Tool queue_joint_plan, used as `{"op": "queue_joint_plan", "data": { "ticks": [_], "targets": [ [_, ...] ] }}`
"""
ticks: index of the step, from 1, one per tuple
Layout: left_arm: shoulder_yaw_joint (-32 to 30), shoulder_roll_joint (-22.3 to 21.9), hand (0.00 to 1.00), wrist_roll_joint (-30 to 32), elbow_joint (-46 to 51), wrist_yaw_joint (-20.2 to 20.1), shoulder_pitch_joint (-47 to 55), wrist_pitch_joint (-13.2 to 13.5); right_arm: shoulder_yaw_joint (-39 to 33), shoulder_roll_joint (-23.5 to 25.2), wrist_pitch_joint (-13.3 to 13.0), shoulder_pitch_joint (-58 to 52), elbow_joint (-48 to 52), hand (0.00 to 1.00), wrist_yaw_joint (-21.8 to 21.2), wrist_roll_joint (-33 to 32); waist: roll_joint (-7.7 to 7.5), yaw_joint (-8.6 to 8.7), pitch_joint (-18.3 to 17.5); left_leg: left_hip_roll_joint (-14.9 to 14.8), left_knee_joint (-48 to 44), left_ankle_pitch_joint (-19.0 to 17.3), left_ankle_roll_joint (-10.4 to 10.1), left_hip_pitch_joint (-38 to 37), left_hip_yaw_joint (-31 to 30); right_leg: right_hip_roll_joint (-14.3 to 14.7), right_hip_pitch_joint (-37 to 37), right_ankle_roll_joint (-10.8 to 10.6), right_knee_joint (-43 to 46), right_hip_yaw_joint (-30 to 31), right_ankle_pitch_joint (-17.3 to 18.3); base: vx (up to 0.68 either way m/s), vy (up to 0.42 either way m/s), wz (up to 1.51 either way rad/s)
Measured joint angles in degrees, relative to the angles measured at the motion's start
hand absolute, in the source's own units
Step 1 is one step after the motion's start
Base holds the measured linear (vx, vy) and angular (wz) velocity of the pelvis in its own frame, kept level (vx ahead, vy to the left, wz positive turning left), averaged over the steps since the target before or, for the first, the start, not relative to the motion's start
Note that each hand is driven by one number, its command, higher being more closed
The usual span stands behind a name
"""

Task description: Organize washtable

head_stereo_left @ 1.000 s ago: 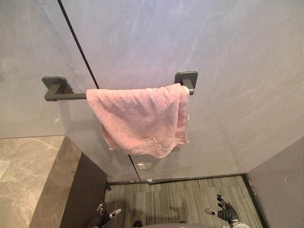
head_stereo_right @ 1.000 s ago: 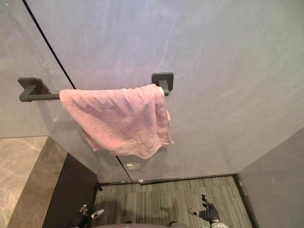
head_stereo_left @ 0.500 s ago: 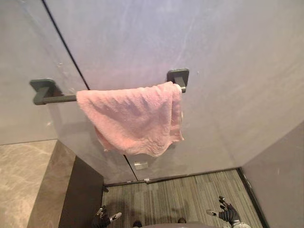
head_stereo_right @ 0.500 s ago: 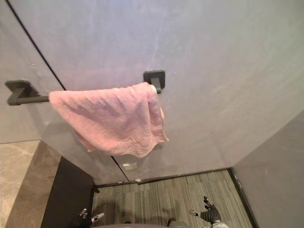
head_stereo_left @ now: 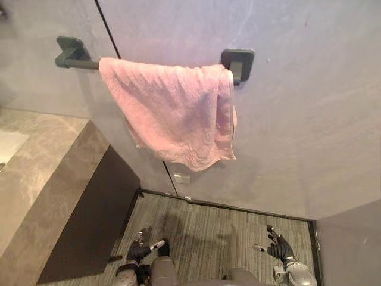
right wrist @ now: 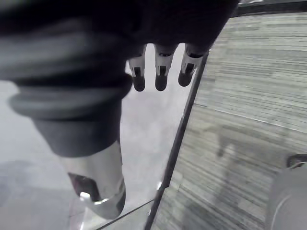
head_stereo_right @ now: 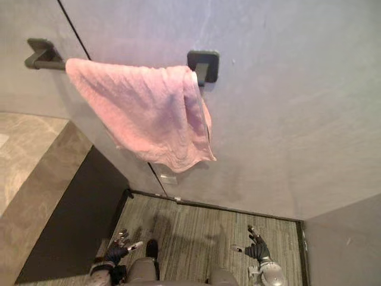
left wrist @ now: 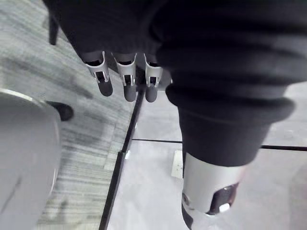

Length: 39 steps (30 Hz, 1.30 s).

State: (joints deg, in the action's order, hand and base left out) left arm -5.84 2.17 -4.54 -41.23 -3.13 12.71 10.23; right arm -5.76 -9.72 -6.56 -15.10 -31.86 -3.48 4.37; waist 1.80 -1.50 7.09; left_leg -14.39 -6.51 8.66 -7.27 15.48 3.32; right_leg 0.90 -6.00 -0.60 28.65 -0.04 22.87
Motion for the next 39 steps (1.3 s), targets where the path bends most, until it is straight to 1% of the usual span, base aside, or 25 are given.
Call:
{"op": "queue_joint_plan", "data": {
  "ticks": [1, 2, 4, 5, 6, 7, 9, 10, 11, 12, 13, 14, 15, 17, 21, 26, 29, 32, 33, 34, 35, 36, 37, 38, 39],
  "targets": [
    [0.6, 0.0, 0.0, -0.1, -0.3, 0.0, 0.6, 0.0, 0.0, -0.1, 0.0, 0.4, -0.8, 0.0, 0.0, 0.0, 0.68, 0.45, 0.4, -1.0, 0.6, 1.1, 1.7, -0.4, 1.7, 0.4, 0.9, 0.3, 0.2, -3.0, -0.2, -0.2, -0.164, 0.88],
    [0.9, 0.1, 0.0, -0.2, -0.5, 0.0, 0.9, 0.0, 0.0, -0.3, 0.0, 0.6, -1.1, 0.0, 0.1, 0.0, 0.92, 0.79, 0.5, -1.5, 0.7, 0.4, 1.9, -0.4, 3.0, 0.4, 1.3, 0.7, 0.1, -4.4, -0.4, -0.25, -0.166, 0.98],
    [1.2, 0.1, 0.0, -1.0, -1.5, 0.7, 1.0, 0.1, -0.2, -0.6, 0.2, 1.7, -3.5, 0.0, 1.1, -0.3, -0.23, 0.61, 1.0, -1.1, -3.9, -2.8, 1.3, 0.1, 6.9, -2.5, 2.2, 3.1, -0.7, -9.0, -1.5, -0.2, -0.07, 0.78],
    [1.2, 0.4, 0.0, -1.2, -1.5, 0.7, 0.9, 0.2, -0.5, -0.6, 0.2, 1.8, -3.4, 0.0, 1.1, -0.3, -0.64, 0.57, 1.2, -0.2, -7.9, -3.5, 1.4, 0.6, 6.8, -3.6, 2.2, 3.2, -1.0, -9.7, -1.5, -0.16, 0.021, 0.59],
    [1.1, 1.0, 0.0, -1.5, -1.7, 0.7, 0.8, 0.2, -0.5, -1.0, 0.2, 2.1, -3.5, 0.0, 1.0, -0.3, -1.25, 0.58, 1.6, 2.0, -17.2, -6.6, 1.8, 0.7, 6.0, -5.6, 2.3, 2.8, -1.2, -10.9, -2.0, -0.17, 0.069, 0.56],
    [1.1, 1.2, 0.0, -1.5, -2.0, 0.7, 0.7, 0.2, -0.5, -1.0, 0.2, 2.4, -3.5, 0.0, 1.0, -0.3, -1.22, 0.82, 1.5, 2.7, -22.5, -11.5, 2.0, -0.1, 6.2, -6.3, 2.4, 2.5, -1.9, -11.9, -2.8, -0.16, 0.094, 0.51],
    [0.7, 1.3, 0.0, -1.5, -2.5, 0.7, 0.7, 0.1, -0.9, -0.7, 0.2, 2.4, -4.2, 0.0, 1.0, -0.3, -1.08, 0.74, 1.4, 1.8, -27.9, -16.8, 2.3, -2.4, 7.2, -6.9, 2.9, 1.6, -2.8, -13.4, -3.9, -0.09, 0.163, 0.49],
    [0.7, 1.3, 0.0, -1.5, -2.7, 0.7, 0.7, -0.1, -0.9, -0.3, 0.3, 2.4, -5.3, 0.0, 0.9, -0.3, -0.2, 0.97, 0.9, 1.1, -27.0, -17.9, 2.0, -3.4, 8.8, -7.0, 3.1, 1.0, -2.8, -14.4, -4.5, -0.06, 0.194, 0.59],
    [0.6, 1.4, 0.0, -1.6, -2.7, 0.7, 0.7, -0.1, -1.0, 0.1, 0.4, 2.5, -6.0, 0.0, 0.9, -0.3, -0.36, 0.99, 1.0, 1.4, -25.3, -17.9, 2.2, -3.3, 9.9, -7.1, 3.3, 0.4, -3.3, -14.8, -4.9, -0.07, 0.176, 0.71],
    [0.6, 2.0, 0.0, -1.6, -2.6, 0.8, 1.0, -0.2, -1.0, 0.8, 0.5, 2.3, -7.6, 0.0, 0.8, -0.3, -1.4, 1.62, 0.3, 3.6, -17.6, -17.1, 2.1, -6.7, 11.1, -7.1, 4.9, -1.1, -7.8, -15.3, -6.3, -0.09, 0.154, 0.64],
    [0.6, 2.7, 0.0, -1.6, -2.6, 0.7, 1.3, -0.5, -1.4, 1.3, 0.5, 2.4, -8.4, 0.0, 0.8, -0.3, -1.73, 2.03, -0.4, 5.8, -9.2, -14.9, 2.8, -9.8, 11.1, -7.5, 5.9, -1.4, -11.3, -15.8, -8.5, -0.09, 0.136, 0.56],
    [0.6, 3.3, 0.0, -1.5, -2.6, 0.7, 1.6, -0.5, -1.6, 1.8, 0.5, 2.4, -8.5, 0.0, 0.8, -0.3, -2.34, 2.26, -1.0, 7.3, -5.0, -11.8, 2.9, -10.9, 11.1, -8.1, 6.0, -1.8, -12.9, -15.8, -9.5, -0.13, 0.128, 0.37],
    [0.7, 4.1, 0.0, -1.4, -2.6, 0.7, 2.0, -0.5, -2.8, 2.4, 0.3, 2.4, -8.4, 0.0, 0.8, -0.3, -2.85, 2.56, -2.6, 9.1, 4.1, -6.6, 3.4, -13.4, 10.8, -8.3, 6.0, -2.0, -16.2, -15.9, -11.8, -0.1, 0.1, 0.23],
    [0.7, 4.4, 0.0, -1.2, -2.7, 0.7, 1.8, -0.5, -4.2, 2.4, 0.3, 2.9, -9.1, 0.0, 1.0, -0.3, -2.2, 2.71, -2.3, 9.9, 12.1, -2.4, 4.1, -16.7, 10.7, -7.9, 6.6, -2.3, -18.1, -16.3, -13.1, -0.15, 0.092, 0.16],
    [0.8, 4.7, 0.0, 0.2, -4.7, 0.7, 2.0, -0.5, -4.9, 2.5, 0.7, 2.5, -10.1, 0.0, 0.9, -0.3, -0.79, 3.85, -2.1, 10.4, 12.5, -2.5, 4.2, -17.2, 9.5, -7.9, 8.0, -2.9, -19.5, -16.1, -13.9, -0.14, 0.068, 0.03],
    [0.6, 4.7, 0.0, 0.7, -5.6, 0.6, 2.5, -0.6, -4.9, 2.6, 0.7, 1.5, -11.7, 0.0, 0.9, -0.2, -0.5, 3.77, -2.2, 10.8, 12.5, -2.8, 4.3, -16.9, 7.9, -7.5, 9.3, -3.2, -21.2, -16.2, -14.2, -0.07, 0.047, 0.18],
    [0.6, 4.6, 0.0, 0.6, -5.6, 0.7, 3.1, -0.5, -4.8, 2.7, 0.7, 1.3, -12.0, 0.0, 1.0, -0.2, -0.6, 3.42, -1.9, 12.0, 12.5, -2.6, 4.4, -14.8, 4.8, -7.6, 9.5, -3.3, -21.8, -19.0, -14.2, -0.01, 0.033, 0.57],
    [0.7, 4.5, 0.0, 0.2, -4.4, 0.7, 2.8, -0.5, -5.0, 2.6, 0.7, 2.1, -12.3, 0.0, 1.4, -0.4, 0.08, 2.79, -1.3, 13.5, 12.1, 1.9, 5.9, -10.1, 0.1, -8.9, 8.1, -3.7, -19.7, -26.0, -15.1, 0.06, 0.002, 1.22],
    [0.7, 4.5, 0.0, -0.1, -3.0, 0.8, 2.8, -0.4, -5.0, 2.7, 0.8, 3.1, -12.5, 0.0, 2.0, -0.5, -0.44, 2.35, -0.4, 14.4, 12.0, 5.7, 6.4, -8.2, 0.0, -9.7, 7.6, -3.4, -18.2, -29.1, -15.2, 0.02, 0.007, 1.6],
    [1.3, 4.1, 0.0, -0.4, -2.0, 0.8, 1.8, -0.4, -5.3, 2.2, 0.8, 4.6, -12.7, 0.0, 2.3, -0.9, -0.55, 2.36, 1.1, 15.3, 12.0, 10.6, 6.4, -6.3, 0.1, -11.0, 6.1, -1.8, -14.4, -31.9, -15.7, -0.03, 0.017, 1.62],
    [1.3, 3.5, 0.0, -0.5, -2.0, 0.9, 1.0, -0.4, -5.7, 1.6, 0.7, 5.7, -12.7, 0.0, 2.3, -1.1, -0.04, 2.4, 1.9, 15.2, 12.0, 11.6, 6.3, -5.8, 0.3, -11.0, 5.0, -0.8, -14.0, -32.6, -15.4, -0.11, 0.049, 1.51],
    [0.7, 3.9, 0.0, -1.1, -1.7, 0.9, 0.5, -0.7, -6.5, 2.6, 0.3, 7.1, -12.8, 0.0, 2.4, -1.5, -1.76, 2.41, 2.7, 14.9, 2.6, 0.2, 9.7, -4.1, 8.7, -13.1, 6.9, -2.7, -19.0, -34.0, -17.0, -0.11, 0.052, 1.32],
    [1.2, 3.6, 0.0, -1.4, -2.8, 0.9, -0.6, -1.4, -7.6, 2.7, 0.0, 7.6, -12.3, 0.0, 3.3, -1.6, -2.38, 2.64, 3.4, 11.5, -8.0, -10.0, 11.7, -4.6, 17.7, -14.6, 8.8, -2.7, -18.3, -38.7, -17.3, -0.09, 0.042, 1.23],
    [1.3, 3.6, 0.0, -1.4, -2.8, 0.8, -0.6, -1.4, -8.1, 2.4, 0.2, 7.6, -12.3, 0.0, 3.6, -1.6, -3.28, 2.86, 3.5, 9.9, -11.9, -12.5, 11.2, -5.5, 20.6, -15.7, 9.3, -2.7, -17.8, -39.6, -17.4, -0.02, 0.04, 1.03],
    [1.2, 3.6, 0.0, -1.5, -2.8, 0.9, -0.8, -1.1, -7.8, 2.6, 0.2, 7.6, -12.2, 0.0, 3.7, -1.6, -4.01, 3.39, 3.3, 6.7, -15.9, -15.0, 9.4, -6.9, 24.2, -17.3, 10.4, -3.0, -16.9, -40.9, -17.6, 0.01, 0.112, 1.06]
  ]
}}
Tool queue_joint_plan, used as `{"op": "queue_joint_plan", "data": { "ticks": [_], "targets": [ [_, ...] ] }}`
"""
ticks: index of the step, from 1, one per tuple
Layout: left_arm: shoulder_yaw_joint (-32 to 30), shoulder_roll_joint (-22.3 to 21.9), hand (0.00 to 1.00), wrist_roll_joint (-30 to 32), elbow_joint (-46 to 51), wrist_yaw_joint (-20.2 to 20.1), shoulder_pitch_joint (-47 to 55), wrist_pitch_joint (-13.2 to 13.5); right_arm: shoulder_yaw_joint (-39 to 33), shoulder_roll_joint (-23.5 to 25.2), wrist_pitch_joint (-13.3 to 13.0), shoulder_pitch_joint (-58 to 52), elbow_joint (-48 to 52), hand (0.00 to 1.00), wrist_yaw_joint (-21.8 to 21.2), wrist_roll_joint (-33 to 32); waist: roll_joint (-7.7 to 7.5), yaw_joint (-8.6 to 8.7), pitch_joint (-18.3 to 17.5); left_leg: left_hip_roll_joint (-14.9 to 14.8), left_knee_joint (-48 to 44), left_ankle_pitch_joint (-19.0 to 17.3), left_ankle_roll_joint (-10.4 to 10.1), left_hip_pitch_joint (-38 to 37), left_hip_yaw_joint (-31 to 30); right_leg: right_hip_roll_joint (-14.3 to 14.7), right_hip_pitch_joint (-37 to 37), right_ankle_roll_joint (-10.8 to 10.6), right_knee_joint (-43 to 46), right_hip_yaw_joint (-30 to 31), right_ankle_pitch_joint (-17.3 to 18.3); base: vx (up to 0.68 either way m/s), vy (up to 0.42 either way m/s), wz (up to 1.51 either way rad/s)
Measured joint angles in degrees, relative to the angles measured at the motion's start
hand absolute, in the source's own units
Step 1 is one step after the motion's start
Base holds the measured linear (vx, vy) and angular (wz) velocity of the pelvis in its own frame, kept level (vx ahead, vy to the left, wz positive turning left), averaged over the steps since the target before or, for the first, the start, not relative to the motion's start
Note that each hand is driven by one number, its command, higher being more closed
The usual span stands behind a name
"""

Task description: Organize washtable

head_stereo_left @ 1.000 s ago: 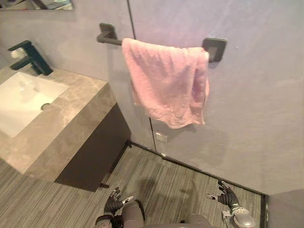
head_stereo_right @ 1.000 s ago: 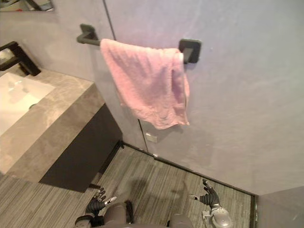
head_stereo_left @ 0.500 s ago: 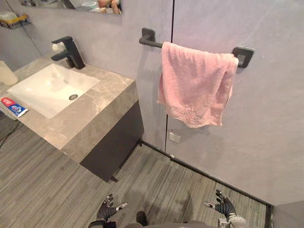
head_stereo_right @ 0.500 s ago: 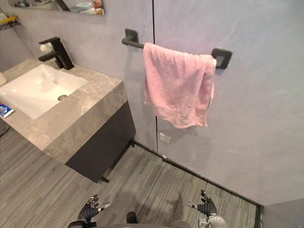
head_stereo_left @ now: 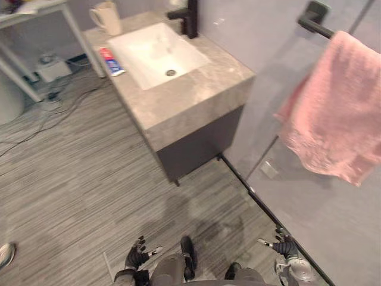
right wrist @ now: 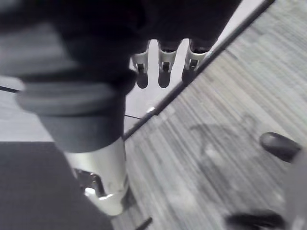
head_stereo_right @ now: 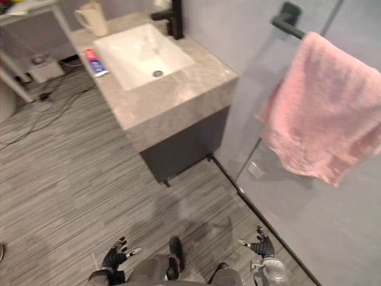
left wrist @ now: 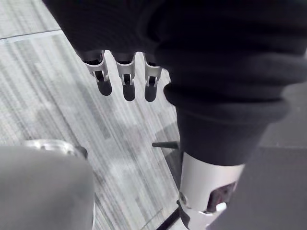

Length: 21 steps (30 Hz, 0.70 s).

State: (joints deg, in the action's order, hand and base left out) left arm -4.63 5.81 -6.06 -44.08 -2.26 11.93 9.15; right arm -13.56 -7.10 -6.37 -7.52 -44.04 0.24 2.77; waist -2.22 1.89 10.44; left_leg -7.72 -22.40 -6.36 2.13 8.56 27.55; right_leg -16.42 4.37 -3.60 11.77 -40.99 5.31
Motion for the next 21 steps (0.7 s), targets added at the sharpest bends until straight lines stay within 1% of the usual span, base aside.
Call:
{"op": "queue_joint_plan", "data": {
  "ticks": [1, 2, 3, 4, 5, 6, 7, 8, 9, 10, 11, 12, 13, 14, 15, 16, 17, 18, 19, 20, 21],
  "targets": [
    [0.2, -0.1, 0.0, 0.0, -0.2, 0.0, -0.4, 0.2, 0.2, -0.6, -0.2, 0.1, 0.2, 0.0, 0.1, 0.0, 1.1, 0.89, -0.8, -4.1, 0.0, -0.4, -1.7, -1.5, 1.4, -0.6, 0.5, -0.7, 0.3, -2.2, -0.4, 0.02, 0.324, 1.33],
    [0.5, -0.5, 0.0, -0.1, -0.4, 0.3, -2.4, 0.4, 0.0, -2.1, 0.2, -0.2, -0.7, 0.0, 0.7, -0.2, 3.14, 0.81, -1.2, -5.8, 7.3, 0.6, -7.2, -3.5, -1.8, -0.8, 0.2, -2.7, 0.3, -4.6, -1.5, 0.01, 0.368, 1.22],
    [0.6, -0.2, 0.0, -0.1, -0.8, 0.4, -3.4, 0.5, -0.3, -2.3, 0.3, 0.5, -1.6, 0.0, 0.7, -0.4, 3.39, 0.74, -1.1, -3.9, 9.1, 0.9, -6.4, -3.5, -2.7, -1.8, 0.4, -3.3, 0.0, -5.3, -2.3, 0.01, 0.356, 0.95],
    [0.7, 0.6, 0.0, -0.1, -1.1, 0.8, -4.5, 0.4, -0.9, -1.3, 0.3, 1.0, -1.9, 0.0, 0.7, -0.6, 2.34, 0.68, -0.7, -1.8, 9.9, 2.0, -5.3, -3.1, -3.5, -3.6, 0.4, -3.3, 0.0, -6.4, -3.4, 0.01, 0.321, 0.65],
    [1.9, 2.1, 0.0, -0.1, -1.2, 1.1, -4.6, 0.5, -0.8, 0.3, 0.3, 1.1, -1.9, 0.0, 0.6, -0.5, 1.28, -0.08, -0.5, 0.0, 9.6, 1.7, -5.0, -2.6, -4.3, -5.1, 0.7, -3.3, 0.1, -6.8, -4.7, 0.0, 0.302, 0.63],
    [2.0, 3.1, 0.0, -0.1, -1.4, 1.1, -4.4, 0.4, -0.7, 1.3, 0.3, 1.2, -1.9, 0.0, 0.6, -0.5, 0.77, -0.16, -0.7, 0.6, 7.7, 1.4, -4.6, -1.5, -5.1, -6.0, 1.0, -3.1, 0.2, -7.1, -5.4, 0.0, 0.325, 0.58],
    [2.3, 3.9, 0.0, -0.1, -1.4, 1.1, -4.3, 0.4, -0.6, 1.7, 0.3, 1.3, -1.9, 0.0, 0.6, -0.5, 0.76, -0.02, -0.5, 0.7, 4.9, 0.3, -3.9, -0.1, -5.9, -6.5, 1.7, -3.1, 0.3, -7.4, -6.6, 0.0, 0.191, 0.48],
    [2.3, 4.1, 0.0, -0.1, -1.4, 1.1, -4.2, 0.4, -0.5, 1.7, 0.3, 1.3, -1.9, 0.0, 0.6, -0.5, 0.94, -0.15, -0.4, 0.7, 3.0, -0.7, -3.3, 0.7, -6.6, -6.8, 2.1, -3.0, 0.7, -7.4, -6.9, -0.02, 0.234, 0.55],
    [2.2, 4.3, 0.0, 0.0, -1.5, 1.1, -3.9, 0.4, -0.5, 1.7, 0.3, 1.3, -1.9, 0.0, 0.6, -0.5, 1.52, -0.64, -0.3, 0.7, -0.7, -3.3, -2.5, 2.3, -8.1, -7.4, 2.6, -3.1, 2.1, -7.4, -7.0, -0.05, 0.233, 0.55],
    [2.3, 4.1, 0.0, 0.0, -1.5, 1.1, -3.7, 0.4, -0.5, 1.4, 0.4, 1.3, -1.9, 0.0, 0.6, -0.5, 2.55, -0.96, 0.0, 1.1, -2.9, -6.0, -1.2, 3.6, -10.3, -8.3, 2.2, -3.0, 5.5, -5.4, -7.0, -0.05, 0.253, 0.66],
    [2.4, 4.0, 0.0, 0.0, -1.6, 1.1, -3.7, 0.4, -0.5, 1.4, 0.4, 1.3, -2.0, 0.0, 0.6, -0.5, 2.72, -0.82, 0.3, 2.2, -3.7, -7.0, -0.4, 3.8, -11.7, -9.3, 1.5, -2.0, 8.5, -2.6, -6.9, -0.06, 0.285, 0.86],
    [3.0, 3.9, 0.0, 0.0, -1.6, 1.1, -3.4, 0.4, -0.5, 1.5, 0.5, 0.5, -2.2, 0.0, 0.4, -0.5, 2.22, -0.75, 0.6, 4.6, -3.4, -8.1, 0.5, 3.5, -14.0, -10.6, -1.9, 4.9, 15.0, 7.3, -6.0, -0.04, 0.238, 1.12],
    [3.0, 4.0, 0.0, 0.0, -1.7, 1.1, -2.8, 0.4, -0.4, 2.1, 0.6, -0.7, -2.9, 0.0, -0.2, -0.6, 2.06, -0.1, 1.1, 6.3, -2.3, -8.2, 1.5, 2.5, -16.6, -8.3, -4.7, 4.4, 20.6, 19.1, -0.7, -0.02, 0.186, 1.14],
    [2.7, 4.1, 0.0, 0.0, -1.8, 1.2, -2.9, 0.3, -0.1, 2.4, 0.6, -1.0, -3.0, 0.0, -0.5, -0.6, 0.98, -0.04, 1.2, 7.0, -1.6, -8.0, 2.2, 1.6, -17.7, -6.1, -5.4, 3.8, 23.2, 23.4, 2.0, 0.02, 0.112, 1.15],
    [2.4, 4.5, 0.0, 0.0, -2.2, 1.2, -2.0, 0.2, 0.6, 3.0, 0.7, -2.1, -3.0, 0.0, -0.6, -1.0, 0.64, 0.09, 1.7, 8.7, -0.3, -7.5, 3.5, 0.1, -19.8, -2.2, -7.4, 3.7, 27.9, 27.3, 6.4, 0.06, 0.096, 0.95],
    [2.2, 5.0, 0.0, 0.0, -2.4, 1.2, -1.0, 0.2, 0.8, 3.9, 0.6, -2.9, -3.0, 0.0, -0.7, -1.2, -0.91, 0.26, 1.8, 10.2, 1.7, -7.1, 4.4, -1.7, -20.7, 0.1, -9.8, 3.8, 30.7, 26.8, 9.8, 0.06, 0.086, 0.84],
    [2.1, 5.0, 0.0, 0.0, -2.6, 1.2, -0.6, 0.1, 1.1, 4.0, 0.6, -3.0, -3.0, 0.0, -0.7, -1.2, -1.38, 0.29, 1.9, 10.9, 2.7, -6.8, 4.7, -2.4, -21.5, 1.3, -11.1, 3.7, 31.0, 25.8, 10.9, 0.09, 0.041, 0.66],
    [2.0, 5.0, 0.0, 0.0, -2.8, 1.2, -0.6, 0.1, 1.2, 3.9, 0.6, -3.0, -3.1, 0.0, -0.7, -1.5, -1.44, 0.36, 2.0, 11.3, 3.7, -6.7, 4.9, -3.1, -22.3, 3.8, -13.9, 3.4, 29.7, 22.4, 12.0, 0.1, 0.017, 0.7],
    [2.2, 4.8, 0.0, -0.1, -2.8, 1.2, -0.9, 0.1, 1.2, 3.7, 0.5, -3.1, -3.7, 0.0, -0.7, -2.1, -1.05, 0.79, 2.3, 11.8, 4.0, -6.7, 5.0, -3.5, -24.3, 5.9, -16.2, 3.4, 26.6, 19.4, 12.0, 0.11, 0.019, 0.79],
    [2.3, 4.7, 0.0, -0.1, -2.8, 1.2, -1.2, 0.1, 1.2, 3.6, 0.5, -3.0, -4.1, 0.0, -0.7, -2.3, -0.92, 1.11, 2.4, 11.9, 4.0, -6.7, 5.0, -3.7, -25.4, 6.9, -17.2, 3.2, 24.7, 18.6, 11.9, 0.14, 0.02, 0.86],
    [2.5, 4.5, 0.0, -0.1, -2.8, 1.2, -1.8, 0.1, 1.2, 3.5, 0.5, -3.2, -4.3, 0.0, -0.6, -2.4, -0.75, 1.49, 2.6, 12.1, 4.0, -6.7, 5.0, -4.2, -26.8, 8.4, -18.4, 2.9, 21.3, 18.6, 11.6, 0.18, 0.007, 1.01]
  ]
}}
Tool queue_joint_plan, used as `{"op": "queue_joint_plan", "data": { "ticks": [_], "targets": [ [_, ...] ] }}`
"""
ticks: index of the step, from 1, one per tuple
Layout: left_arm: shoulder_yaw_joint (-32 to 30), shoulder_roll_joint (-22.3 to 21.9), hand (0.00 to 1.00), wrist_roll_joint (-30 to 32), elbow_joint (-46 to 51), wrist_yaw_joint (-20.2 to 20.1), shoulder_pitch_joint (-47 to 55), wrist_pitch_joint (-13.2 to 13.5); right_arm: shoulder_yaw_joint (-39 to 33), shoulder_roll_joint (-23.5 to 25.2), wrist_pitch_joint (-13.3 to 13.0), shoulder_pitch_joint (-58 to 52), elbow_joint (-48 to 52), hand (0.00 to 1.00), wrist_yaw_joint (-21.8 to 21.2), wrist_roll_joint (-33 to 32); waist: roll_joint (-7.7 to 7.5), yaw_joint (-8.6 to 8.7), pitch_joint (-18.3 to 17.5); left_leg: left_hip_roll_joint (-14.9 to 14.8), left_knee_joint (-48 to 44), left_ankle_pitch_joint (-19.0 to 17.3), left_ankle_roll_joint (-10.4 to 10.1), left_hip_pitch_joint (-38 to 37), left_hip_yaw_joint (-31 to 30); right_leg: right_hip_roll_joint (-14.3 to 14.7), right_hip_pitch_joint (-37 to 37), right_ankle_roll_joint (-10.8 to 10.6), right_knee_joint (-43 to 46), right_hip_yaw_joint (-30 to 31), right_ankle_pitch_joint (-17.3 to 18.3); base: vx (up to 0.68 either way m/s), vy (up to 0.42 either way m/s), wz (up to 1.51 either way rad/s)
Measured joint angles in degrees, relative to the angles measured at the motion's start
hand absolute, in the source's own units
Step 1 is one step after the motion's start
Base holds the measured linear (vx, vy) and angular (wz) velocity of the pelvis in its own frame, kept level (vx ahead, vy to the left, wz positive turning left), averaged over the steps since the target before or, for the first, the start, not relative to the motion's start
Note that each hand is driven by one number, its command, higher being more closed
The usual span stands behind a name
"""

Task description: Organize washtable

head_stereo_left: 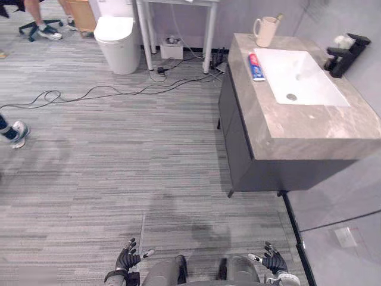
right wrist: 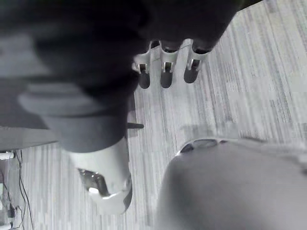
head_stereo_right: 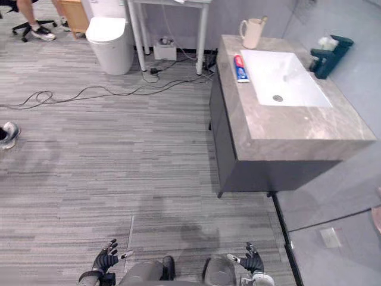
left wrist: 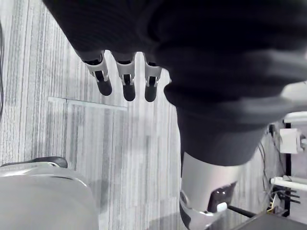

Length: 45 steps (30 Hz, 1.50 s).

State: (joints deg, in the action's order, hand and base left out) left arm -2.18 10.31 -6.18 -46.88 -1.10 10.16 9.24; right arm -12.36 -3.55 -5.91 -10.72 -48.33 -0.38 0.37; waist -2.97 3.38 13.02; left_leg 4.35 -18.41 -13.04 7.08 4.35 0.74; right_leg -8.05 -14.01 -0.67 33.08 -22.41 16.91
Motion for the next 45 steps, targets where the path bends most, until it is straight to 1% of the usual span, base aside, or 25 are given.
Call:
{"op": "queue_joint_plan", "data": {
  "ticks": [1, 4, 5, 6, 7, 8, 9, 10, 15, 17, 19, 21, 22, 23, 25, 26, 27, 29, 30, 32, 36, 39, 42, 44, 45],
  "targets": [
    [0.1, 0.0, 0.0, 0.0, 0.0, 0.0, -0.3, 0.0, -0.1, 0.1, -0.1, -1.0, 0.0, 0.0, 0.0, -0.4, 0.0, 0.89, 0.0, 0.3, 0.6, 0.0, -0.1, -0.8, -2.3, 1.5, -0.3, -1.3, -5.5, 1.4, -1.2, 0.32, -0.043, 1.37],
    [0.0, 0.0, 0.0, 0.1, -0.1, 0.0, -0.3, 0.1, -1.0, 0.1, -0.1, -3.4, 0.1, 0.0, 0.0, -0.7, -0.38, 1.58, -1.4, 0.8, 0.7, -2.6, -2.7, -4.3, -5.6, 2.0, 0.3, 1.5, -9.0, 6.1, -4.8, 0.31, -0.103, 0.99],
    [-0.7, -0.2, 0.0, 0.1, -0.1, 0.0, 0.2, 0.1, -0.9, 0.2, -0.1, -4.6, 0.1, 0.0, 0.0, -0.9, 0.03, 1.93, -2.5, -0.8, -1.3, -4.9, -7.3, -4.9, -4.7, 2.7, 2.3, 2.6, -9.8, 4.9, -6.5, 0.45, -0.197, 0.71],
    [-1.3, -0.5, 0.0, 0.1, -0.2, 0.0, 0.6, 0.1, -0.8, 0.2, 0.0, -4.6, 0.3, 0.0, 0.0, -1.0, -0.19, 1.68, -3.0, -1.7, -4.5, -5.9, -10.3, -5.2, -3.9, 3.3, 3.7, 2.8, -10.3, 5.0, -6.8, 0.58, -0.24, 0.41],
    [-2.8, -1.2, 0.0, 0.0, -0.2, 0.0, 1.1, 0.0, -0.7, 0.1, 0.0, -4.3, 0.6, 0.0, 0.1, -1.3, 1.03, 1.74, -2.5, -4.7, -16.1, -5.6, -12.6, -1.9, 1.4, 5.0, 6.2, 4.0, -11.0, 5.1, -7.2, 0.47, -0.187, 0.05],
    [-3.0, -1.6, 0.0, 0.0, -0.1, 0.0, 1.5, 0.0, -0.7, -0.1, -0.1, -4.2, 0.7, 0.0, 0.1, -1.7, 1.97, 1.54, -2.5, -7.3, -22.0, -4.8, -13.1, -0.4, 4.6, 6.4, 8.3, 4.4, -12.4, 5.3, -7.0, 0.57, -0.16, -0.31],
    [-3.4, -2.6, 0.0, -0.2, -0.1, 0.0, 2.7, 0.0, -0.6, -0.4, -0.2, -4.2, 0.8, 0.0, 0.1, -2.2, 3.45, 0.42, -3.1, -11.9, -30.3, -4.7, -12.3, 2.2, 9.2, 8.6, 12.4, 5.3, -15.3, 6.0, -7.7, 0.51, -0.075, -0.63],
    [-4.6, -3.6, 0.0, -0.4, -0.4, 0.0, 2.9, 0.0, -0.8, -0.5, -0.2, -3.6, 0.8, 0.0, 0.1, -2.6, 3.71, 0.26, -3.6, -13.8, -30.3, -5.4, -11.1, 2.3, 11.9, 9.0, 15.3, 5.4, -17.3, 7.5, -7.6, 0.53, -0.059, -0.63],
    [-4.9, -4.4, 0.0, -0.4, -0.4, -0.1, -0.4, 0.1, -1.4, -0.3, -0.3, -1.2, 0.8, 0.0, 0.2, -3.1, 2.04, 0.36, -3.1, -13.8, -17.2, -5.1, -11.8, 8.4, 12.6, 5.7, 23.3, 5.3, -23.7, 11.4, -7.7, 0.41, 0.022, -0.33],
    [-4.8, -4.7, 0.0, -0.4, -0.4, -0.1, -0.7, 0.2, -1.8, -0.3, -0.3, -1.0, 0.8, 0.0, 0.3, -3.1, 1.83, 0.31, -3.0, -12.2, -5.6, -1.0, -12.5, 9.9, 8.2, 4.7, 24.9, 4.4, -23.9, 12.5, -7.1, 0.3, 0.174, -0.38],
    [-4.7, -4.7, 0.0, -0.4, -0.5, 0.0, -0.9, 0.2, -2.8, -0.4, -0.4, -1.0, 0.3, 0.0, 0.5, -3.0, 2.59, -0.86, -3.1, -12.7, 5.6, 5.6, -12.7, 11.0, 2.7, 4.3, 26.3, -1.2, -24.6, 15.7, -3.5, 0.31, 0.295, -0.75],
    [-4.7, -4.3, 0.0, -0.4, -1.0, 0.1, -0.6, 0.1, -2.9, 0.1, -0.1, -1.5, -0.4, 0.0, 0.6, -3.0, 2.29, -1.23, -3.4, -12.0, 2.5, 12.2, -12.1, 11.0, 2.8, 3.1, 26.7, -2.9, -23.5, 18.5, -1.0, 0.27, 0.327, -0.71],
    [-4.7, -4.2, 0.0, -0.4, -0.9, 0.2, -0.5, 0.1, -2.8, 0.7, -0.1, -1.6, -0.4, 0.0, 0.5, -3.0, 1.16, -1.19, -3.5, -10.9, 1.1, 12.1, -12.0, 11.2, 3.1, 1.7, 26.7, -3.2, -23.1, 19.3, -0.3, 0.37, 0.378, -0.59],
    [-4.6, -3.2, 0.0, -0.4, -1.0, 0.2, -0.2, 0.0, -2.9, 2.0, -0.1, -2.2, -0.3, 0.0, 0.4, -2.7, -0.94, -0.91, -4.0, -9.1, -1.9, 10.6, -9.8, 12.1, 4.9, -0.7, 26.2, -2.8, -21.5, 20.9, 0.4, 0.36, 0.346, -0.44],
    [-4.5, -3.2, 0.0, -0.3, -1.0, 0.0, -0.7, 0.0, -2.9, 2.6, -0.1, -2.4, -0.3, 0.0, 0.3, -2.3, -2.32, -1.09, -4.7, -8.1, -2.8, 9.2, -7.7, 11.8, 7.0, -2.0, 22.1, -2.7, -13.7, 23.3, -0.4, 0.35, 0.361, -0.48],
    [-3.9, -2.8, 0.0, -0.3, -1.0, 0.0, -1.0, 0.0, -2.6, 2.9, 0.0, -2.1, -0.4, 0.0, 0.2, -1.9, -1.76, -0.86, -4.1, -7.3, -0.3, 8.3, -6.3, 8.2, 8.9, -3.5, 15.1, -3.4, 0.7, 25.0, -4.8, 0.26, 0.277, -0.47],
    [-3.6, -2.6, 0.0, -0.3, -1.0, 0.0, -1.0, 0.0, -2.3, 2.9, 0.0, -2.1, -0.4, 0.0, 0.2, -1.8, -1.81, -0.87, -4.0, -7.0, 1.1, 8.1, -6.0, 6.3, 9.8, -4.3, 12.9, -3.6, 5.2, 24.8, -7.3, 0.31, 0.288, -0.56],
    [-2.7, -2.1, 0.0, -0.4, -1.0, 0.2, -0.8, 0.0, -1.0, 3.1, 0.0, -2.1, -0.2, 0.0, 0.2, -1.4, -1.39, -0.85, -3.8, -6.7, 4.1, 7.5, -5.1, 1.2, 11.6, -4.9, 9.1, -3.7, 14.5, 23.5, -5.9, 0.22, 0.185, -0.49],
    [-2.4, -1.5, 0.0, -0.4, -0.9, 0.3, -0.4, 0.0, 0.2, 2.4, 0.0, -2.1, 0.5, 0.0, 0.1, -0.8, -1.31, -0.53, -3.7, -6.3, 6.8, 6.9, -4.4, -3.0, 12.9, -5.0, 6.4, -3.1, 18.4, 20.0, -3.2, 0.17, 0.127, -0.41],
    [-2.5, -1.0, 0.0, -0.4, -0.9, 0.4, -0.2, 0.1, 1.6, 1.6, -0.1, -1.7, 0.5, 0.0, 0.1, -0.3, -1.1, -0.23, -3.7, -6.4, 8.9, 6.5, -4.4, -5.4, 14.1, -4.1, 4.0, -2.6, 16.5, 14.9, -1.3, 0.18, 0.108, -0.37],
    [-2.6, -1.1, 0.0, -0.4, -1.0, 0.4, 0.1, -0.1, 2.3, 0.8, 0.0, 0.3, 0.3, 0.0, 0.1, 0.2, -0.6, 0.31, -3.4, -7.3, 10.6, 5.3, -6.2, -8.3, 19.3, -1.6, 1.8, -1.3, -6.1, 1.6, -3.4, 0.25, 0.03, -0.56],
    [-2.6, -1.6, 0.0, -0.3, -1.2, 0.1, -0.9, -0.1, 2.7, 0.7, 0.1, -1.0, 0.2, 0.0, 0.1, 0.3, -0.74, 1.33, -3.4, -7.7, 8.1, 1.5, -9.3, -10.2, 19.8, 1.0, 3.5, 4.0, -14.4, 2.2, -13.0, 0.43, -0.117, -0.19],
    [-3.1, -2.9, 0.0, -0.3, -1.1, -0.1, -1.4, 0.0, 1.4, -0.2, 0.1, -1.9, 0.3, 0.0, 0.2, 0.2, 1.9, 2.12, -3.3, -12.6, -0.3, -1.5, -13.3, -9.4, 19.8, 4.6, 6.8, 4.5, -15.9, 1.8, -9.9, 0.32, -0.135, -0.12],
    [-4.4, -4.0, 0.0, -0.3, -0.9, -0.1, -1.2, -0.1, 1.5, -0.3, 0.1, -2.3, 0.8, 0.0, 0.3, 0.0, 2.81, 1.98, -2.8, -18.7, -19.1, -1.3, -15.9, -4.2, 19.6, 7.9, 11.1, 6.3, -18.1, 3.9, -9.0, 0.35, -0.147, -0.54],
    [-4.8, -4.4, 0.0, -0.3, -0.9, -0.1, -1.2, -0.1, 1.4, -0.3, 0.1, -2.3, 0.8, 0.0, 0.3, -0.1, 2.94, 1.76, -2.8, -19.8, -23.0, -1.5, -16.1, -3.2, 19.3, 8.7, 12.5, 6.7, -18.7, 4.8, -8.8, 0.43, -0.096, -0.89]
  ]
}}
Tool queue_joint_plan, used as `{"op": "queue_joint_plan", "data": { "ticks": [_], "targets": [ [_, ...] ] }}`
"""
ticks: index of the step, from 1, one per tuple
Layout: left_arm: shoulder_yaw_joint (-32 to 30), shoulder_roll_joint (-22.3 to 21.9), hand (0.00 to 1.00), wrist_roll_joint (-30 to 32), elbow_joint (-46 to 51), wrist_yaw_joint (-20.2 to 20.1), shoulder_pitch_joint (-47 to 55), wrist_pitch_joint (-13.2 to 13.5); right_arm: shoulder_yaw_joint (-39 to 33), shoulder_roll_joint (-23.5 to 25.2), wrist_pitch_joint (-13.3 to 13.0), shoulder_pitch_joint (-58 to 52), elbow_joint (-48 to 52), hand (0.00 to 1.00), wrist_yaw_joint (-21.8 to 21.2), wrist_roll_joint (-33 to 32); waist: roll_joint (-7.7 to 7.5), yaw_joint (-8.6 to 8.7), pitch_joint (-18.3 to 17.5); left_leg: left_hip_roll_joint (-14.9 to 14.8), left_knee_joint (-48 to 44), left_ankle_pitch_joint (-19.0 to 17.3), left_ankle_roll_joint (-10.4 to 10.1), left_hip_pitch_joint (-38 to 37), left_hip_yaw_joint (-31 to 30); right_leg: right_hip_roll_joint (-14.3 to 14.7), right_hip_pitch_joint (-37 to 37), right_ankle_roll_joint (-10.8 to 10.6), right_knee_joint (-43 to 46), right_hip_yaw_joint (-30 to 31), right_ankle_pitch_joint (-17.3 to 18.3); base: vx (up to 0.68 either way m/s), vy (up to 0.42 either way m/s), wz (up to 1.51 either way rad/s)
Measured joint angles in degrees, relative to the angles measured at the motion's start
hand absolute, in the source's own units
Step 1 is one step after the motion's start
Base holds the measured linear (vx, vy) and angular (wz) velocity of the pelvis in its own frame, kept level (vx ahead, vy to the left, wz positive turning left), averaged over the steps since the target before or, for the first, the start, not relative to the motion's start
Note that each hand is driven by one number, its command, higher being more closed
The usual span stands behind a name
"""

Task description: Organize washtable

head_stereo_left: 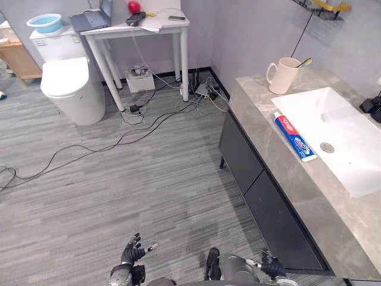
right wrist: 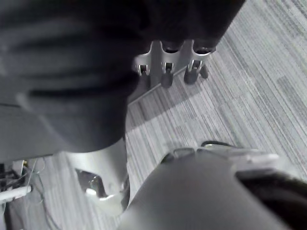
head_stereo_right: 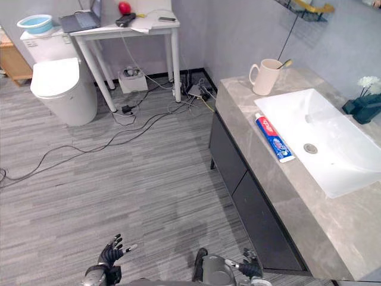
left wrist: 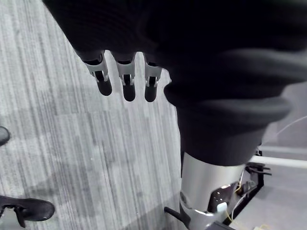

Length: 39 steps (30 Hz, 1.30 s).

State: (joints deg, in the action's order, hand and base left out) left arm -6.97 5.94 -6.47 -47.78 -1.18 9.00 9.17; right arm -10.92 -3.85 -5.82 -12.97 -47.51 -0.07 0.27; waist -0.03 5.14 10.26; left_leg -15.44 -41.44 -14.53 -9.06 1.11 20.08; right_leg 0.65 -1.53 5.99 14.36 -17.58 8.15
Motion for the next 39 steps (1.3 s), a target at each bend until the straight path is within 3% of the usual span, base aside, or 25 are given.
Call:
{"op": "queue_joint_plan", "data": {
  "ticks": [1, 3, 6, 8, 10, 11, 12, 13, 15, 16, 18, 20, 21, 23, 25, 26, 27, 28, 31, 33, 34, 36, 39],
  "targets": [
    [-0.3, -0.7, 0.0, 0.0, 0.0, 0.0, 0.4, 0.0, 0.0, 0.0, 0.0, 0.1, 0.4, 0.0, 0.1, -0.3, -0.11, -0.45, 0.1, -0.7, -4.5, -0.4, 0.1, 1.2, -1.1, 0.8, 2.7, 0.3, -1.5, 2.1, 0.2, 0.41, -0.058, -1.11],
    [-0.2, -1.7, 0.0, 0.0, 0.0, 0.0, 0.6, 0.0, -0.3, -0.3, -0.2, 0.5, 1.3, 0.0, 0.1, -0.5, -0.39, -1.31, 0.1, -0.3, -4.3, -0.8, 0.7, 3.6, -1.1, 1.1, 5.5, 0.3, -3.5, 7.0, 0.2, 0.32, -0.013, -1.11],
    [-0.3, -1.7, 0.0, 0.0, 0.0, 0.0, 1.0, 0.0, -0.7, 0.0, -0.2, 2.1, 1.2, 0.0, 0.2, -0.5, -0.75, -2.04, 0.3, 2.2, 5.5, -1.5, 1.9, 7.0, -4.4, 0.4, 6.6, 0.1, -4.1, 14.6, 0.3, 0.25, 0.142, -1.31],
    [-0.3, -2.0, 0.0, 0.0, 0.0, 0.0, 1.0, 0.0, -1.5, 0.1, -0.2, 2.4, 1.4, 0.0, 0.4, -0.4, -0.82, -2.58, 0.6, 5.4, 14.3, -1.0, 1.8, 9.2, -10.7, -0.4, 7.0, -1.2, -4.1, 19.5, 1.0, 0.23, 0.231, -1.39],
    [-0.3, -2.9, 0.0, 0.1, 0.4, 0.1, 1.3, 0.1, -2.1, -0.1, -0.1, 1.1, 1.8, 0.0, 1.0, -0.4, 0.19, -2.89, 0.2, 7.5, 24.7, 0.0, 0.2, 9.2, -19.9, -0.6, 7.3, -3.6, -2.8, 24.5, 4.0, 0.21, 0.309, -1.13],
    [-0.3, -3.2, 0.0, 0.1, 0.4, 0.1, 1.6, 0.1, -2.1, -0.3, -0.1, 0.9, 2.0, 0.0, 1.1, -0.4, 0.69, -2.82, 0.2, 7.3, 25.5, 0.0, 0.3, 9.0, -21.0, -0.3, 7.3, -4.4, -1.8, 25.9, 5.1, 0.3, 0.461, -1.18],
    [-0.3, -3.5, 0.0, 0.4, 0.5, 0.1, 2.1, 0.0, -2.2, -0.4, 0.1, 0.3, 2.9, 0.0, 1.1, -0.4, 1.18, -2.9, -0.3, 7.5, 23.3, 3.0, 1.3, 8.6, -21.0, -0.5, 7.3, -5.5, 0.5, 28.2, 7.3, 0.3, 0.412, -0.97],
    [-0.3, -3.5, 0.0, 0.4, 1.0, 0.1, 2.6, 0.0, -2.1, 0.0, 0.1, -0.4, 4.0, 0.0, 1.1, -0.4, 0.62, -2.9, -0.6, 7.7, 22.2, 3.4, 1.7, 8.3, -19.4, -1.1, 7.3, -6.1, 1.0, 29.7, 8.1, 0.37, 0.476, -1.11],
    [-0.3, -2.4, 0.0, 0.7, 2.1, 0.2, 3.0, 0.0, -1.5, 2.1, 0.1, -2.2, 5.7, 0.0, 0.9, -0.2, -2.47, -2.88, -1.7, 8.7, 20.2, 2.8, 2.9, 7.3, -12.6, -4.0, 5.0, -7.7, 5.5, 32.5, 9.9, 0.25, 0.307, -1.07],
    [-0.4, -2.0, 0.0, 0.7, 2.1, 0.2, 2.6, 0.0, -1.5, 2.7, 0.3, -2.0, 5.7, 0.0, 0.9, -0.2, -3.24, -3.05, -2.1, 8.7, 20.4, 2.7, 3.0, 6.5, -11.2, -4.2, 3.1, -7.9, 8.4, 32.2, 9.6, 0.24, 0.295, -1.4],
    [0.0, -0.8, 0.0, 1.0, 2.0, 0.2, 3.4, -0.1, -0.7, 3.8, 0.2, -0.8, 5.5, 0.0, 0.9, -0.2, -4.22, -3.75, -2.3, 8.5, 22.0, 2.0, 5.7, 2.0, -5.3, -5.7, -2.1, -10.6, 18.3, 26.9, 7.0, 0.22, 0.265, -1.53],
    [0.6, -0.6, 0.0, 1.0, 1.6, 0.2, 3.3, -0.2, 0.3, 3.7, 0.1, 0.2, 4.5, 0.0, 0.8, 0.0, -4.03, -2.97, -2.3, 8.7, 24.0, 1.6, 7.1, -2.4, -0.5, -9.5, -5.0, -9.6, 25.0, 16.9, 5.4, 0.2, 0.185, -1.05],
    [0.6, -0.3, 0.0, 1.0, 0.9, 0.3, 2.5, -0.2, 0.3, 3.6, 0.1, 1.0, 3.6, 0.0, 0.7, 0.2, -3.57, -2.67, -2.2, 8.7, 25.8, 1.5, 7.3, -4.7, 1.5, -11.0, -6.1, -8.8, 26.7, 10.8, 6.5, 0.26, 0.191, -0.83],
    [0.6, 0.3, 0.0, 0.9, 0.9, 0.4, 1.3, -0.2, 0.4, 3.0, 0.1, 2.5, 2.1, 0.0, 0.6, 0.4, -2.39, -2.45, -2.1, 8.2, 28.6, 1.5, 7.4, -7.3, 3.7, -10.5, -7.0, -7.9, 24.9, 2.0, 8.5, 0.26, 0.143, -0.76],
    [0.6, 0.6, 0.0, 0.8, -0.2, 0.3, -0.3, -0.1, 0.5, 1.8, 0.2, 4.0, 0.9, 0.0, 0.7, 0.6, -0.99, -2.43, -1.9, 7.4, 29.9, 1.6, 7.3, -8.6, 5.2, -7.7, -8.4, -6.7, 16.6, -4.6, 8.3, 0.22, 0.014, -0.55],
    [0.7, 0.7, 0.0, 0.8, -0.8, 0.3, -0.6, -0.1, 0.6, 1.7, 0.2, 3.9, 0.8, 0.0, 0.7, 0.9, -0.95, -2.34, -1.9, 7.5, 29.9, 1.6, 7.3, -8.9, 5.3, -6.7, -8.6, -5.9, 12.8, -4.0, 7.2, 0.23, -0.047, -0.37],
    [0.7, 1.0, 0.0, 0.9, -2.2, 0.3, -1.2, -0.2, 0.5, 1.1, 0.1, 3.9, 0.4, 0.0, 0.8, 1.0, -1.56, -2.15, -2.0, 8.4, 29.5, 1.3, 6.7, -9.5, 4.8, -5.7, -8.2, -2.3, 7.8, -2.8, 2.4, 0.27, -0.051, -0.35],
    [1.3, 0.1, 0.0, 1.0, -3.2, 0.0, -1.4, -0.4, 0.2, -0.3, 0.1, 4.1, -0.7, 0.0, 0.9, 0.9, 0.41, -2.12, -1.8, 7.7, 29.2, 1.4, 6.2, -10.2, 4.8, -4.5, -6.6, -1.8, 6.4, -2.5, 1.6, 0.28, -0.05, -0.34],
    [2.0, -1.9, 0.0, 1.0, -3.5, 0.0, -1.2, -0.4, -0.2, -2.1, 0.2, 3.8, -1.8, 0.0, 1.0, 0.8, 2.71, -1.65, -1.8, 6.3, 27.7, 1.9, 5.4, -10.4, 3.8, -2.7, -4.1, -1.8, 2.5, -2.1, 1.6, 0.26, -0.08, -0.19],
    [1.8, -2.0, 0.0, 1.0, -3.4, 0.0, -1.3, -0.5, -0.3, -1.8, 0.2, 3.5, -2.4, 0.0, 0.9, 0.8, 2.33, -1.13, -1.4, 4.5, 20.0, 2.6, 4.2, -9.3, 3.5, -1.5, -0.3, -1.9, -1.0, -1.3, 1.5, 0.18, -0.071, -0.19],
    [1.7, -2.1, 0.0, 1.0, -3.4, 0.0, -1.2, -0.5, -0.3, -1.7, 0.2, 3.1, -2.4, 0.0, 1.0, 0.7, 1.89, -1.69, -1.1, 2.6, 12.9, 3.1, 3.3, -7.4, 3.3, -0.7, 2.0, -1.7, -2.8, 0.0, 1.4, 0.11, -0.047, -0.42],
    [1.7, -2.9, 0.0, 1.0, -3.4, -0.1, -0.9, -0.5, -0.3, -1.7, 0.1, 3.2, -2.4, 0.0, 1.0, 0.2, 1.56, -2.95, -0.9, 1.5, 6.5, 1.8, 3.2, -5.4, 0.2, 0.3, 4.3, -1.4, -4.4, 2.8, 1.2, 0.16, -0.002, -0.78],
    [1.7, -3.2, 0.0, 1.0, -3.3, 0.0, 0.0, -0.5, -1.1, -1.7, 0.2, 4.2, -2.4, 0.0, 1.0, 0.2, 1.24, -3.15, -0.7, 3.7, 10.5, -0.8, 3.6, -1.5, -6.2, -0.1, 5.5, -1.7, -4.6, 7.2, 0.9, 0.16, 0.083, -0.75]
  ]
}}
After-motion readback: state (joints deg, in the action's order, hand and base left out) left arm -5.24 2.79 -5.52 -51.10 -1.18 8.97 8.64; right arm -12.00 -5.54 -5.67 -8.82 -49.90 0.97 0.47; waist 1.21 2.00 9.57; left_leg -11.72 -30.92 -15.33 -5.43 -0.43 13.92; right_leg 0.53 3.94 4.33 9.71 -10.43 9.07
